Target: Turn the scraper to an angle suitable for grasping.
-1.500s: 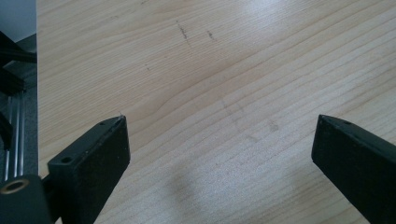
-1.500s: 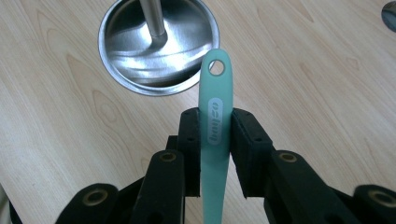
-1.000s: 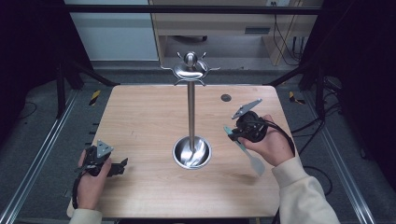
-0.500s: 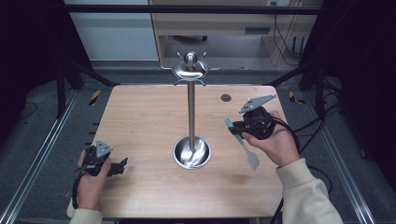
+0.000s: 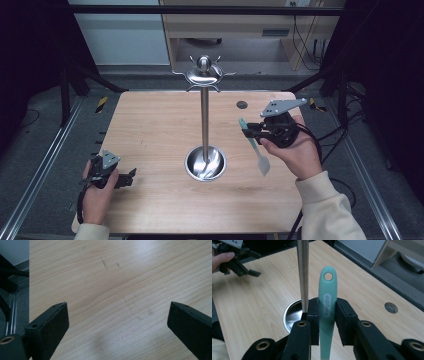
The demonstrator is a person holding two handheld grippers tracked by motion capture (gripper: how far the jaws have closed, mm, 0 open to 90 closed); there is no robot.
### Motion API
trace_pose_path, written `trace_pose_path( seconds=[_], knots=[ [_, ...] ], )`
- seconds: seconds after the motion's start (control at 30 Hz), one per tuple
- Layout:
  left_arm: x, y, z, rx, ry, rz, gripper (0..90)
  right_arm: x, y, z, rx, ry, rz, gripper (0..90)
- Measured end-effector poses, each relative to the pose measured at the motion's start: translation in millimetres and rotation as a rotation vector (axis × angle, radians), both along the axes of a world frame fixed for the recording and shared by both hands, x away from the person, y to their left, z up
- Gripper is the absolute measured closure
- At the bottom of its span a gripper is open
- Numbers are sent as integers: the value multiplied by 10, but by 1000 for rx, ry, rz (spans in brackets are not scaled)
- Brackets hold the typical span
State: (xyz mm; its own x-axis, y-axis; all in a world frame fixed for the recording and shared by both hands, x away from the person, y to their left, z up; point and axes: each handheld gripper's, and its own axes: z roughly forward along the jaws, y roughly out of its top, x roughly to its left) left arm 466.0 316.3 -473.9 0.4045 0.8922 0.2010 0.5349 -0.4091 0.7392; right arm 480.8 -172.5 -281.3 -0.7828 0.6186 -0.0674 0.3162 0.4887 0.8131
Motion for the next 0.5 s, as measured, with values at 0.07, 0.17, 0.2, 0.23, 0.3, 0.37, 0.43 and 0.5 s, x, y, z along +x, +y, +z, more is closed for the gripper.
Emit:
trace_pose_path(
  seconds=[0.07,0.17,0.2,0.23,0.3,0.37,0.43,0.5],
  knots=[
    [0,3,0,2,2,0,35,-4,2,20,7,-3,3,744],
    [1,5,0,0,2,0,35,-6,14,32,12,3,9,744],
    [3,3,-2,1,4,0,35,-10,19,34,12,1,8,744],
    [4,1,-4,2,4,0,35,-14,23,38,14,-2,9,744],
    [3,-1,-2,2,3,0,35,-27,29,51,25,-10,6,744],
    [1,-1,0,1,3,-1,35,-39,34,73,36,-15,6,744],
    [-2,1,1,-1,1,0,35,-41,40,92,49,-9,14,744],
    [-1,5,2,-3,1,1,35,-48,45,117,62,-12,15,744]
  ],
)
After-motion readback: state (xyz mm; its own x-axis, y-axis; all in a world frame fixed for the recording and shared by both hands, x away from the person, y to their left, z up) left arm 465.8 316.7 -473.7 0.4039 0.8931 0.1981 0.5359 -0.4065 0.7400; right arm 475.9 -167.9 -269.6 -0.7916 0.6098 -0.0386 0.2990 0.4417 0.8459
